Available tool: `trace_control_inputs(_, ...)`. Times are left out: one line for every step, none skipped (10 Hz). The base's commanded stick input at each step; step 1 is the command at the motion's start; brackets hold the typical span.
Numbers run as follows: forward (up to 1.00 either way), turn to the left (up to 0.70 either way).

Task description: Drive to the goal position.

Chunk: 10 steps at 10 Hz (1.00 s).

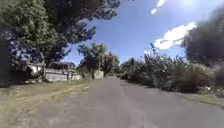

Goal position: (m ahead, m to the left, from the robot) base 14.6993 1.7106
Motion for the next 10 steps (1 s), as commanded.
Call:
trace_control_inputs(1.0, 0.08)
trace_control_inputs(1.0, 0.0)
trace_control_inputs(1.0, 0.0)
trace_control_inputs(1.0, 0.0)
trace_control_inputs(1.0, 0.0)
trace_control_inputs(1.0, 0.0)
trace_control_inputs(1.0, 0.0)
trace_control_inputs(1.0, 0.0)
trace_control_inputs(1.0, 0.0)
trace_control_inputs(1.0, 0.0)
